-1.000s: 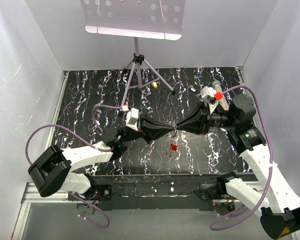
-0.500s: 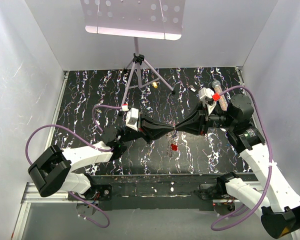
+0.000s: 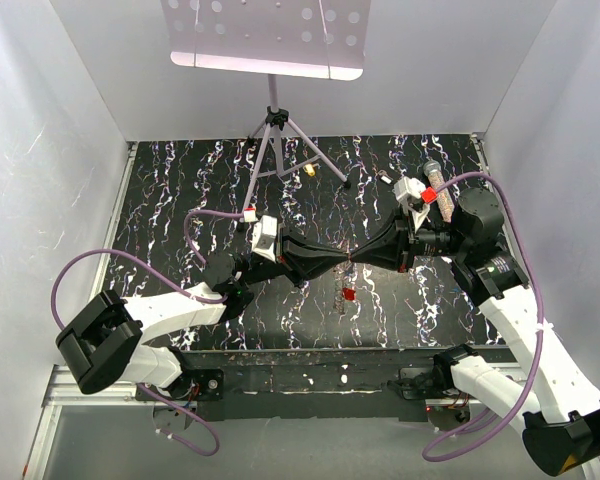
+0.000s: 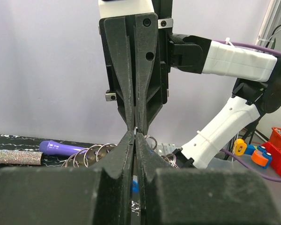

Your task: Put the keys on the keyring

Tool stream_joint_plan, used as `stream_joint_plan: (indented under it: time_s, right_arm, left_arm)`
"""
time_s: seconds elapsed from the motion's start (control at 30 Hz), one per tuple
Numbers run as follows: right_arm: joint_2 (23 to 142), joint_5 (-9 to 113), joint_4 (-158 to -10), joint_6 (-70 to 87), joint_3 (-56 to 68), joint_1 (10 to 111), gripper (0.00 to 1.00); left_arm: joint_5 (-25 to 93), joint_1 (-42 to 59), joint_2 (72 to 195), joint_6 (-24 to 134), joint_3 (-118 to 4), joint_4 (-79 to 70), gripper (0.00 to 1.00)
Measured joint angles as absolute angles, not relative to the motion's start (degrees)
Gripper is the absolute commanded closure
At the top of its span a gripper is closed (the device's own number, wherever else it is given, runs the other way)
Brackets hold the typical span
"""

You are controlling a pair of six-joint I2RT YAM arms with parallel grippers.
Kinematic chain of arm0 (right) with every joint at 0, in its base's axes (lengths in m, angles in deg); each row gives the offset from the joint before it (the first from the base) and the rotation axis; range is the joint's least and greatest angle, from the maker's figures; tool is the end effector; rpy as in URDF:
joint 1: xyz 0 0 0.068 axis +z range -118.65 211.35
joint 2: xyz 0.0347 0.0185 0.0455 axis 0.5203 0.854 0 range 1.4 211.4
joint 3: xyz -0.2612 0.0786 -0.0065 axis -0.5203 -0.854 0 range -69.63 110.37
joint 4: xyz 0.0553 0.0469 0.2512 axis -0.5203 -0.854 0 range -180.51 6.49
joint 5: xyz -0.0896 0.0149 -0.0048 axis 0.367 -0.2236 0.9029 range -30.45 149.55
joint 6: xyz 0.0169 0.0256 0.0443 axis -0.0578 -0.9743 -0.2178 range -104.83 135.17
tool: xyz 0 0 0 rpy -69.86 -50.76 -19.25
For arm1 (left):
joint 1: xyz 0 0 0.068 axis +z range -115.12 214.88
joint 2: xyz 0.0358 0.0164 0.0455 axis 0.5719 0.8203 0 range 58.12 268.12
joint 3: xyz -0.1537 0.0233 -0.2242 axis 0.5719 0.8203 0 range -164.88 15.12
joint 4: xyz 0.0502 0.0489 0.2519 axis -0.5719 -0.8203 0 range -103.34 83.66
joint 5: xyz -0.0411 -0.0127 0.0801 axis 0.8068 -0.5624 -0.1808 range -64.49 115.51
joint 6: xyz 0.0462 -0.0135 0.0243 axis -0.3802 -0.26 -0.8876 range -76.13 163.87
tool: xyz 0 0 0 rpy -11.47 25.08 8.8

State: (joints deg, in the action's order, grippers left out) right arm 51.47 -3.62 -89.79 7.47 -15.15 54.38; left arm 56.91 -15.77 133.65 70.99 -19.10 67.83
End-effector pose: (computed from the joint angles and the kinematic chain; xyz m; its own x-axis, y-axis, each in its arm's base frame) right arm 0.1534 0.0997 0.3918 -0.1633 -0.0037 -0.9866 -0.9844 0.0676 0.1627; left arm 0.1539 -0.2169 0.3091 -0.1211 -0.4660 -0.8765 0.9913 -0.0106 -0.1312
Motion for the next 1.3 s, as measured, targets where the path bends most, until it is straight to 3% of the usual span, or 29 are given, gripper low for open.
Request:
stream_joint_plan:
  time_s: [0.3, 0.57, 0.77, 1.03, 1.17, 1.3]
  right_arm:
    - [51.7, -3.6, -89.8, 8.1, -15.2, 54.4, 0.99]
    - [51.8, -3.0, -95.9, 10.8, -15.0, 54.6, 0.99]
    - [52.2, -1.5, -106.7, 19.0, -13.6, 54.6, 0.99]
    - [55.3, 0.4, -123.6, 33.9, -8.4, 54.6, 0.99]
    - [56.2, 1.2, -129.9, 39.4, -6.5, 54.6, 0.99]
    - [56.9, 2.1, -133.5, 42.3, -5.8, 54.6, 0.99]
  left_arm:
    - [56.8, -15.8, 133.7, 71.6, -19.1, 67.8, 0.98]
    - [57.7, -14.7, 132.4, 73.4, -18.9, 66.5, 0.57]
    - [61.7, -9.4, 124.4, 75.5, -18.1, 56.6, 0.35]
    - [74.4, -6.4, 121.7, 63.6, -35.1, 17.2, 0.26]
    - [79.2, -6.4, 126.4, 55.1, -43.4, 0.7, 0.28]
    - [82.1, -6.5, 130.7, 50.0, -47.0, -8.6, 0.38]
